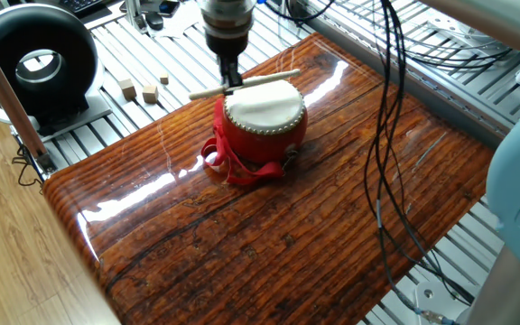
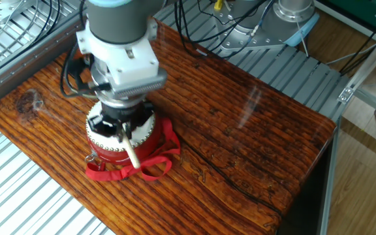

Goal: Play the drum

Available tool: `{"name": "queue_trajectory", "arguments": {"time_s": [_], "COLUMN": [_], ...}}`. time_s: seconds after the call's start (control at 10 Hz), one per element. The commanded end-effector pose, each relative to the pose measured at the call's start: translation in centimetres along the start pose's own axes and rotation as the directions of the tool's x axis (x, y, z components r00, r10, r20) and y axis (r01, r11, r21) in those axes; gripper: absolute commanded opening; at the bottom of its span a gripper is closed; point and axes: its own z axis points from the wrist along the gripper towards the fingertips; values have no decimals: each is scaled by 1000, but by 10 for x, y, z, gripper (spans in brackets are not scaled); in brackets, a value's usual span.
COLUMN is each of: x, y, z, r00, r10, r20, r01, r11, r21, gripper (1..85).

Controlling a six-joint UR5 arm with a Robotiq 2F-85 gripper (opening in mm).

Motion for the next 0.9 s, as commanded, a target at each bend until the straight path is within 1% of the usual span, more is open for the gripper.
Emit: {"name": "queue_trajectory", "arguments": {"time_s": [0.0,0.1,0.2,0.3,0.4,0.5,0.6,0.7,0.8], "x": [10,4,4,2,2,9,9,17,8], "y": [5,35,38,36,36,42,45,49,62], "z": [3,-3,-9,-12,-12,-11,-11,-11,-12], "r00": [997,994,991,982,944,895,868,830,805], "r10": [-54,-78,-121,-183,-326,-444,-493,-555,-581], "r20": [47,72,57,50,54,47,58,55,119], "r01": [55,86,126,187,329,446,496,557,593], "r11": [998,989,986,978,941,889,861,819,789], "r21": [-30,-119,-108,-89,-78,-106,-113,-140,-163], "gripper": [10,10,10,10,10,10,10,10,10]}}
